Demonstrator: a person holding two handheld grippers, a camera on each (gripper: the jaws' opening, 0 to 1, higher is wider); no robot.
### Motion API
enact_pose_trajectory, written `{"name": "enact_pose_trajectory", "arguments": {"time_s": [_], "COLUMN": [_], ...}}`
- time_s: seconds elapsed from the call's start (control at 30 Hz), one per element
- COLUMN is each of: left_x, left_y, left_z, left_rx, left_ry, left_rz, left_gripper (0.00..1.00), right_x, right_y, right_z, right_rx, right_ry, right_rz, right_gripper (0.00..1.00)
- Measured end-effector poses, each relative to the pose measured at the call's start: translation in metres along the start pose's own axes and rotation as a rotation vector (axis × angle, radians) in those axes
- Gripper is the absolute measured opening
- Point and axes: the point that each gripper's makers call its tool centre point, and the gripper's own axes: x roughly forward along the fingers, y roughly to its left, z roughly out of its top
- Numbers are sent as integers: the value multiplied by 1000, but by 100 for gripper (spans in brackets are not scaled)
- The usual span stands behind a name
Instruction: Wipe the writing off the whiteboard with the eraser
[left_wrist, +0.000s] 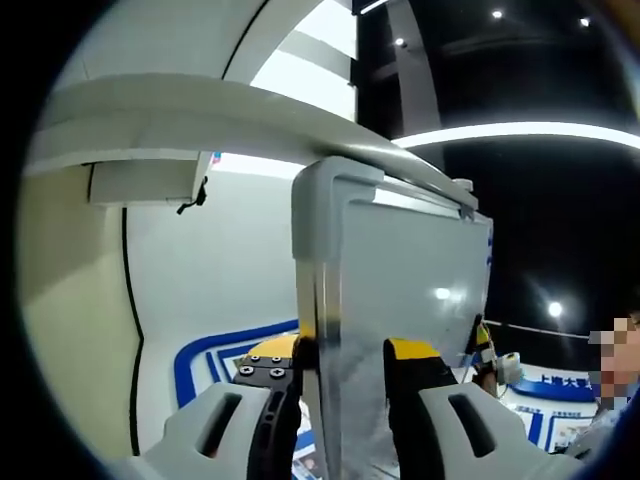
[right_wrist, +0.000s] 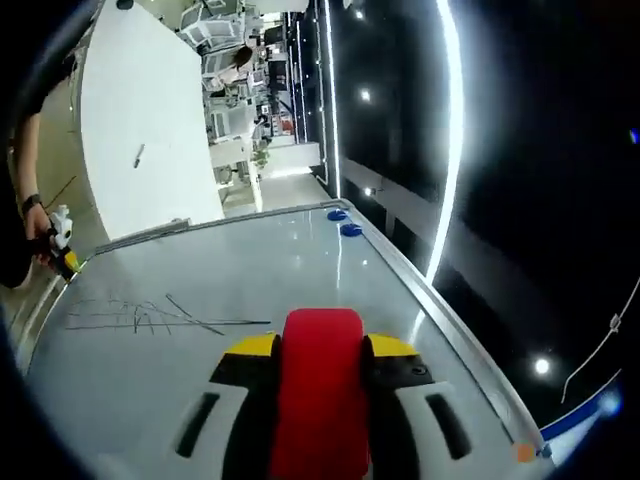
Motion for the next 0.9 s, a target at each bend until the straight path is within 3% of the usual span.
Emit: {"name": "enact_pose_trajectory", "arguments": {"time_s": [0.07,0.37,0.7,0.9], "left_x": [0,-1,-1,-1], "left_y": [0,-1,-2,-1], "left_z": [-1,-2,-3,-1], "left_rx": [2,0,-2,-3], "left_ry": [6,-4,-2,-2], "left_rz": [0,-7,-7,-7], "left_gripper": [35,36,36,36], "right_x": [-3,-1,-4,-9], "right_y": [4,38,114,155], "right_z": [0,0,-6,-11], "right_rx": [-4,-10,-15,-30], "right_ry": [-16,-43,-78,-69], "right_rz": [-45,-8,128,166], "right_gripper": [27,27,27,27]}}
